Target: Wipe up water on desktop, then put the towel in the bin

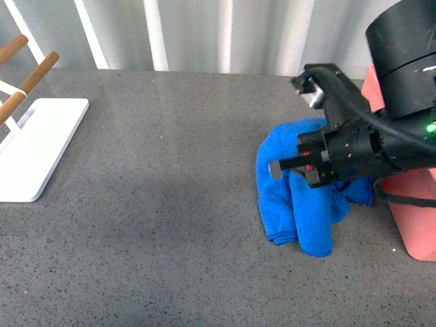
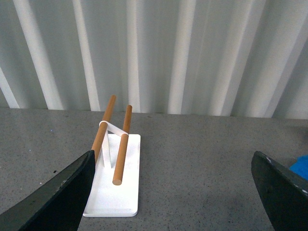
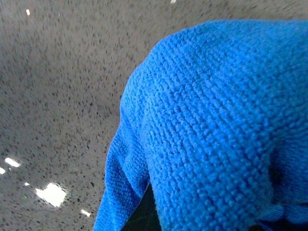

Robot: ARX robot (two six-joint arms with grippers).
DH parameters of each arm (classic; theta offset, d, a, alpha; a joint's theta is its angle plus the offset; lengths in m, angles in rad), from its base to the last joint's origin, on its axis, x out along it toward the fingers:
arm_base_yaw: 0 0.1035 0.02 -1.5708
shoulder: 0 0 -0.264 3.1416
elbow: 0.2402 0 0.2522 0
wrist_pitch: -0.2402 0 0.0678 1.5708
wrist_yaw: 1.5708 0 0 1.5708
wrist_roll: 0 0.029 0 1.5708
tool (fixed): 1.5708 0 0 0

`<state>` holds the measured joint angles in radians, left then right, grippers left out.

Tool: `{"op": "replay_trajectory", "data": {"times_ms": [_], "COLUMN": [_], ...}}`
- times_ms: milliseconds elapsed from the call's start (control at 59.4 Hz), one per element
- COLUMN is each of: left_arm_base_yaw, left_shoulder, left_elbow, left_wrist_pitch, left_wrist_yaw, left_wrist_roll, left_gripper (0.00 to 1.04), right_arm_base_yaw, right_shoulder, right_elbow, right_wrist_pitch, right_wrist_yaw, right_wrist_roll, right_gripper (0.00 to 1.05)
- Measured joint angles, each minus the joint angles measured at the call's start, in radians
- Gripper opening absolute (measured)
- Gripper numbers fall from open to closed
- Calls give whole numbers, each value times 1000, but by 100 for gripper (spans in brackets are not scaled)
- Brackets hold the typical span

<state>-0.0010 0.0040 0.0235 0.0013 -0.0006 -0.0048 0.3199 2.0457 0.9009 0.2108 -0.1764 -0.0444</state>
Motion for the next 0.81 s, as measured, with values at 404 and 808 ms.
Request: {"op": "replay_trajectory", "data": {"times_ms": [404, 808], "left_arm_base_yaw": [0, 0], "left_shoulder": [0, 0], "left_elbow": [0, 0], "left_wrist_pitch": [0, -1], "left_wrist_yaw": [0, 0], "left_wrist_roll": [0, 0], "left_gripper": [98, 98], "right_arm_base_yaw": [-61, -52], "right_shoulder": [105, 312], "right_elbow": [61, 374], "right_wrist_pitch": [50, 46], "right_wrist_yaw": [31, 153], "right_wrist_roll": [-72, -90], "right_gripper": [3, 3]}}
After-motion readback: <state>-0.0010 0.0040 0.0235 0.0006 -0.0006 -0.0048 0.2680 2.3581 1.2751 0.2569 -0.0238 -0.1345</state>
